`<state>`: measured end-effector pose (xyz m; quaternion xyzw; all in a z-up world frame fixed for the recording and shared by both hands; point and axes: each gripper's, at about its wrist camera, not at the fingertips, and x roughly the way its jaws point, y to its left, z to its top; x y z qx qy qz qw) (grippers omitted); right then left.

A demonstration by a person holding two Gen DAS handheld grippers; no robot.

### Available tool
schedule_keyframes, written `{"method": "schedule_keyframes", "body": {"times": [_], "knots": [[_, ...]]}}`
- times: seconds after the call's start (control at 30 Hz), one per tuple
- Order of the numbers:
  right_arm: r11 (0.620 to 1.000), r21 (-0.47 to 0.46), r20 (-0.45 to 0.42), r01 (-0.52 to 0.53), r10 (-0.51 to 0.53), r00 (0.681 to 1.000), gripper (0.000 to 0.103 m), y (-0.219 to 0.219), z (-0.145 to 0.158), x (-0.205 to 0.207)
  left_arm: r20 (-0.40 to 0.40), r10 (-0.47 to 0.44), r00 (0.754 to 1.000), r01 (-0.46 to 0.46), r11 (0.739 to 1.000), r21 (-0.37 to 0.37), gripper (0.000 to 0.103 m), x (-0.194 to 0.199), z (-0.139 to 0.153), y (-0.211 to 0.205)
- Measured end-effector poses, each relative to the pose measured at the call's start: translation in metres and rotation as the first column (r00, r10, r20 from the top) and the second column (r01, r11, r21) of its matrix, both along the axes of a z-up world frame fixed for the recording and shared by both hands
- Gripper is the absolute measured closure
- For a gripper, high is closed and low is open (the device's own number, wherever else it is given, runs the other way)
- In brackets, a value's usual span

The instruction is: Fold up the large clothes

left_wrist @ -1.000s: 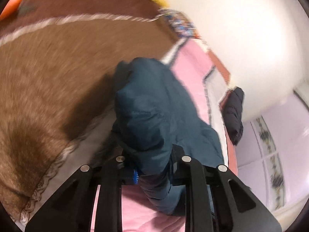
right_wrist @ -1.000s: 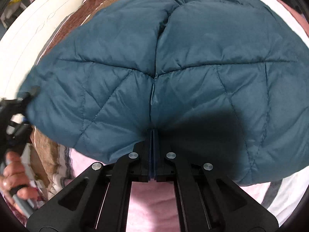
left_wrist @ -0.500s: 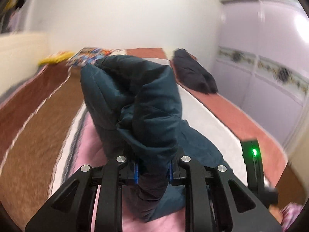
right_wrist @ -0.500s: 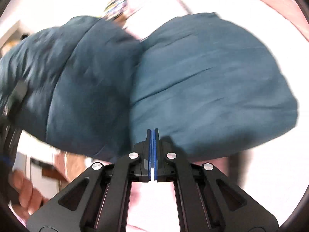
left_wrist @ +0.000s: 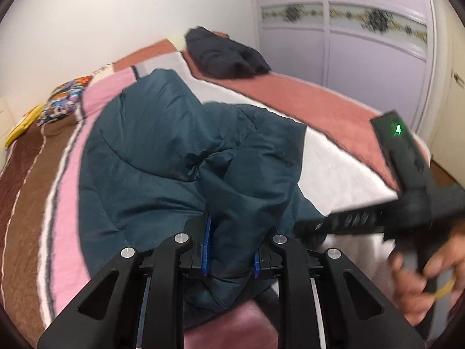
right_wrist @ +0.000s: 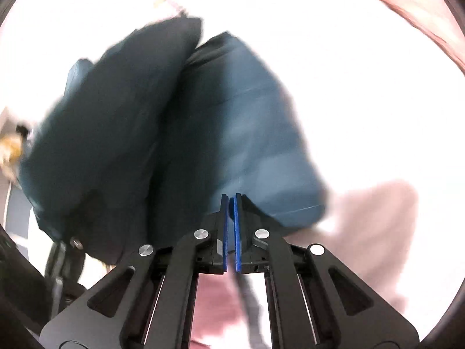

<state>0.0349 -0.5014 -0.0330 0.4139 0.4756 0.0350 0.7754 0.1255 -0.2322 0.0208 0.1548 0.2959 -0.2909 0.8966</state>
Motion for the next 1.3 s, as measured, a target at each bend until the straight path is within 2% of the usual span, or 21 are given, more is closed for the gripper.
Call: {"method": "schedule_keyframes", "body": {"times": [0.07,0.17,0.2,0.23,0.27,0.33,0.4,0.5,0.67,0.73,0.8,0.87,0.93,0.97,1.03,1.13,1.3], "knots": [[1.0,0.016,-0.012,0.01,-0.01,1.0,0.098,-0.009,-0.004,-0.003,-0.024,-0.024,0.999,0.025,0.999,0.041,0.081,0.001,-0.016,-0.011],[0.999,-0.022,0.033,0.024,-0.023,0.999,0.098,-0.013,0.01,-0.002,-0.053,-0.049,0.997,0.054,0.994,0.091,0.077,-0.001,-0.03,-0.024],[0.999,-0.031,0.045,0.028,-0.026,0.999,0.098,-0.015,0.015,-0.003,-0.062,-0.054,0.997,0.06,0.993,0.098,0.073,0.001,-0.032,-0.025],[0.999,-0.037,0.056,0.031,-0.028,0.998,0.098,-0.016,0.019,-0.005,-0.072,-0.06,0.996,0.067,0.992,0.105,0.064,0.003,-0.034,-0.027],[0.999,-0.043,0.07,0.032,-0.029,0.997,0.098,-0.016,0.023,-0.007,-0.088,-0.071,0.994,0.08,0.992,0.102,0.059,0.004,-0.034,-0.028],[0.998,-0.058,0.095,0.032,-0.026,0.995,0.098,-0.014,0.036,-0.01,-0.104,-0.089,0.991,0.098,0.992,0.083,0.039,0.003,-0.03,-0.028],[0.998,-0.063,0.125,0.022,-0.014,0.992,0.098,-0.013,0.049,-0.014,-0.128,-0.113,0.985,0.119,0.992,0.04,0.028,-0.003,-0.022,-0.027],[0.997,-0.079,0.178,0.002,0.012,0.984,0.098,-0.006,0.074,-0.022,-0.15,-0.151,0.977,0.149,0.989,-0.021,0.027,-0.017,-0.006,-0.019],[0.989,-0.142,0.236,-0.034,0.068,0.969,0.098,0.02,0.113,-0.022,-0.159,-0.25,0.955,0.232,0.965,-0.123,0.027,-0.057,0.023,0.013],[0.986,-0.164,0.239,-0.044,0.083,0.967,0.098,0.027,0.12,-0.016,-0.131,-0.248,0.96,0.226,0.961,-0.161,0.027,-0.069,0.039,0.035],[0.984,-0.167,0.236,-0.062,0.101,0.966,0.098,0.036,0.117,-0.008,-0.1,-0.208,0.973,0.186,0.964,-0.188,0.027,-0.067,0.053,0.056],[0.981,-0.172,0.226,-0.089,0.127,0.966,0.098,0.05,0.114,-0.008,-0.089,-0.133,0.987,0.112,0.971,-0.211,0.036,-0.05,0.067,0.073],[0.976,-0.18,0.209,-0.12,0.157,0.965,0.098,0.065,0.113,-0.002,-0.092,-0.02,0.996,0.0,0.977,-0.213,0.052,-0.016,0.079,0.085],[0.974,-0.182,0.205,-0.133,0.17,0.964,0.098,0.071,0.113,0.001,-0.096,0.027,0.995,-0.046,0.977,-0.208,0.056,-0.003,0.082,0.088],[0.966,-0.204,0.191,-0.158,0.198,0.961,0.098,0.084,0.11,0.007,-0.133,0.114,0.984,-0.141,0.967,-0.212,0.073,0.033,0.086,0.089],[0.949,-0.264,0.145,-0.174,0.217,0.965,0.098,0.096,0.099,0.013,-0.177,0.164,0.97,-0.203,0.952,-0.231,0.079,0.07,0.084,0.08],[0.93,-0.317,0.013,-0.188,0.202,0.979,0.101,0.095,0.063,0.022,-0.229,0.188,0.955,-0.23,0.957,-0.176,0.08,0.115,0.069,0.041]]}}
